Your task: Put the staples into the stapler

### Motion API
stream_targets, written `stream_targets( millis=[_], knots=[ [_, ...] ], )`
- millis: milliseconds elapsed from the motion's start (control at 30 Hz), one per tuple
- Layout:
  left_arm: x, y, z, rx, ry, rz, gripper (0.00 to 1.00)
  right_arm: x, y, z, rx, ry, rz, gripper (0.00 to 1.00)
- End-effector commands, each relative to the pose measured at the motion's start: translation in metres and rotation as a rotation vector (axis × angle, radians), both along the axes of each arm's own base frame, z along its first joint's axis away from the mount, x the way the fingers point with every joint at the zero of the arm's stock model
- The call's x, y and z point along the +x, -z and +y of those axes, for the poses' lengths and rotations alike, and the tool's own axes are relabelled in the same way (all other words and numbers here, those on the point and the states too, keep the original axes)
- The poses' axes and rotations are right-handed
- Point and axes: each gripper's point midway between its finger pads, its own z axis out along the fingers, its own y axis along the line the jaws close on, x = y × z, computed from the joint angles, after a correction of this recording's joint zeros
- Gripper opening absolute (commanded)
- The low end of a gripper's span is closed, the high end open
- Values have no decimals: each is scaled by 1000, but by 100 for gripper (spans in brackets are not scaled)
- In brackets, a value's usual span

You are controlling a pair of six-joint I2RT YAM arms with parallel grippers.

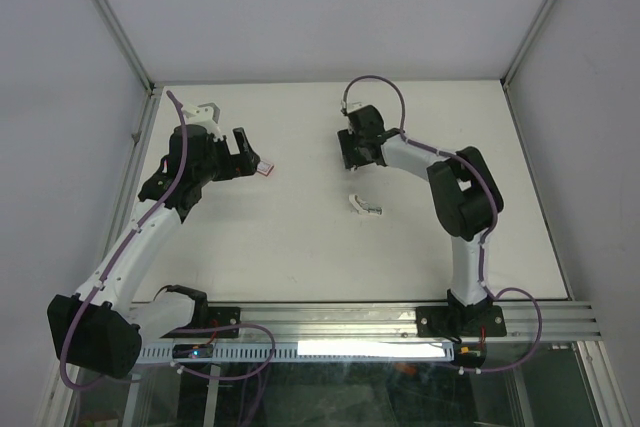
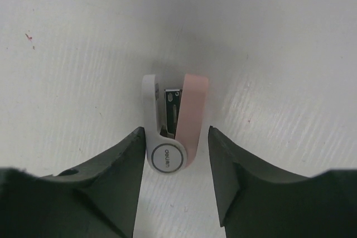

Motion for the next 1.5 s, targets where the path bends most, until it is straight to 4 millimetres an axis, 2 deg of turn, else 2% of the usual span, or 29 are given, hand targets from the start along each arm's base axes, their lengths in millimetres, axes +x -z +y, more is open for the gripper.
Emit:
stream_targets(
  millis=[0, 200, 333, 400, 533, 633, 700, 733, 800, 933, 1067, 1133, 1200, 1300, 1467],
  knots=[
    [3, -16, 4, 0, -4, -58, 99, 14, -7, 5, -23, -5, -43, 49],
    [3, -13, 2, -6, 5, -47, 99, 13, -3, 5, -48, -10, -45, 36],
    [3, -12, 1, -7, 7, -44, 99, 13, -11, 3, -40, -1, -77, 20],
    [3, -11, 2, -5, 1, -43, 99, 12, -25, 5, -16, -6, -112, 15],
    [0, -13, 3, -11, -9, -48, 99, 5, -73, 10, 70, -32, -204, 5],
    [-4, -26, -7, -82, -8, -91, 98, -13, -105, 12, 144, -70, -264, 0],
    [-7, -32, -22, -144, 16, -114, 97, -29, -121, 14, 206, -108, -298, 0],
    [-9, -33, -33, -178, 35, -117, 97, -38, -136, 17, 250, -135, -327, 0],
    [-11, -40, -59, -241, 86, -123, 98, -59, -147, 23, 314, -187, -342, 0],
    [-21, -58, -118, -444, 258, -116, 98, -106, -161, 36, 433, -310, -384, 0],
    [-31, -73, -155, -603, 381, -101, 97, -147, -174, 45, 505, -389, -459, 0],
    [-34, -74, -167, -631, 420, -81, 97, -159, -178, 44, 532, -392, -487, 0],
    [-37, -67, -179, -641, 449, -46, 97, -169, -180, 45, 548, -406, -498, 0],
    [-44, -56, -200, -652, 505, 13, 93, -173, -181, 45, 541, -412, -511, 0],
    [-52, -48, -223, -654, 550, 61, 75, -175, -180, 49, 525, -426, -521, 0]
  ],
)
